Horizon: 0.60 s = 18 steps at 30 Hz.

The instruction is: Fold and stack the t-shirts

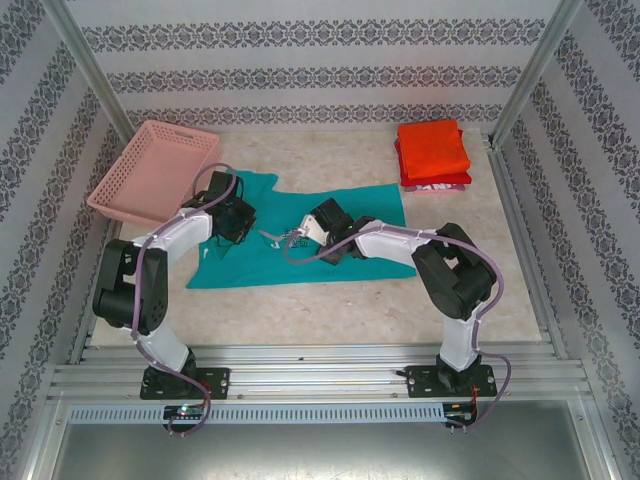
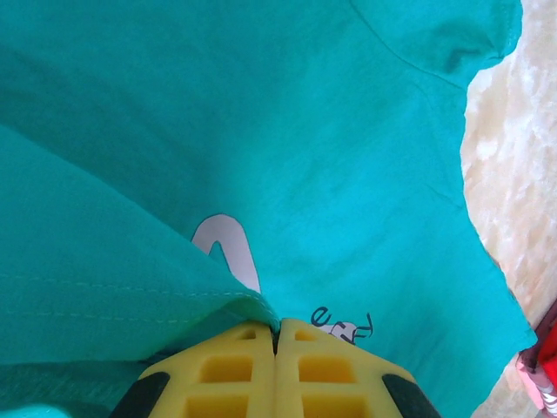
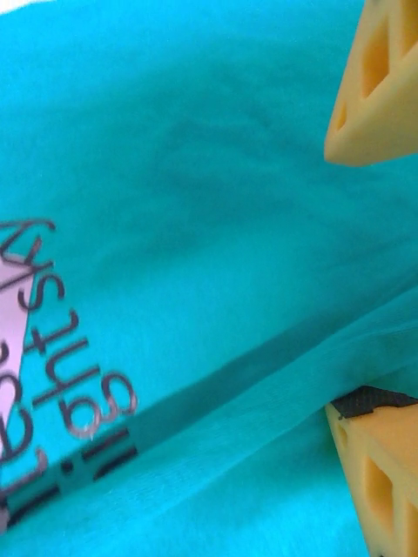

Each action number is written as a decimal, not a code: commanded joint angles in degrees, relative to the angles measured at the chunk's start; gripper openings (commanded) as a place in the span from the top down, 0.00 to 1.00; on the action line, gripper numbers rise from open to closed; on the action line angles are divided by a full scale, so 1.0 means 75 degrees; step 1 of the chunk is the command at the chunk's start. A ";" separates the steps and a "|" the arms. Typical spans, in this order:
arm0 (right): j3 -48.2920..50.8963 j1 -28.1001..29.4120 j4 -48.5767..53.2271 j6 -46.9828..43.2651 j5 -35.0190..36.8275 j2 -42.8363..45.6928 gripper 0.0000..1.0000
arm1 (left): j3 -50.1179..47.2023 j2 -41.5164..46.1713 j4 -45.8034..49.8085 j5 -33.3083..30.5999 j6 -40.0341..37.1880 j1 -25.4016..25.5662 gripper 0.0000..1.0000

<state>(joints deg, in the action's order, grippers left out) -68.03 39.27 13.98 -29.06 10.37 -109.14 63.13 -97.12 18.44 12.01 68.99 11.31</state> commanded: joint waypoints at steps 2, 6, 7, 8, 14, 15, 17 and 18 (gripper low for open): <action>-0.0266 -0.0113 0.0192 -0.0186 0.0336 -0.0232 0.32 | 0.0629 -0.0381 0.0397 0.0085 -0.0568 0.0085 0.99; -0.0374 -0.0228 0.0253 -0.0204 0.0454 -0.0307 0.32 | 0.1124 -0.0793 0.0522 0.0243 -0.0844 0.0086 0.97; -0.0386 -0.0246 0.0256 -0.0199 0.0454 -0.0307 0.33 | 0.1254 -0.0887 0.0578 0.0281 -0.0906 0.0091 0.96; -0.0407 -0.0275 0.0260 -0.0183 0.0457 -0.0306 0.33 | 0.1378 -0.0968 0.0629 0.0314 -0.0964 0.0094 0.96; -0.0457 -0.0349 0.0283 -0.0111 0.0457 -0.0272 0.33 | 0.2059 -0.1479 0.1065 0.0477 -0.1487 0.0093 0.87; -0.0457 -0.0345 0.0301 -0.0090 0.0448 -0.0260 0.33 | 0.2141 -0.1546 0.1129 0.0517 -0.1544 0.0091 0.83; -0.0458 -0.0348 0.0313 -0.0030 0.0411 -0.0227 0.33 | 0.2199 -0.1566 0.1140 0.0575 -0.1602 0.0092 0.62; -0.0446 -0.0337 0.0314 0.0017 0.0381 -0.0203 0.33 | 0.2172 -0.1538 0.1102 0.0599 -0.1611 0.0091 0.52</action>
<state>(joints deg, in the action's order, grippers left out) -70.00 37.21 15.14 -29.98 12.67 -110.74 78.15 -108.29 24.05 15.46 59.35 11.31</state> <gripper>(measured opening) 0.676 0.422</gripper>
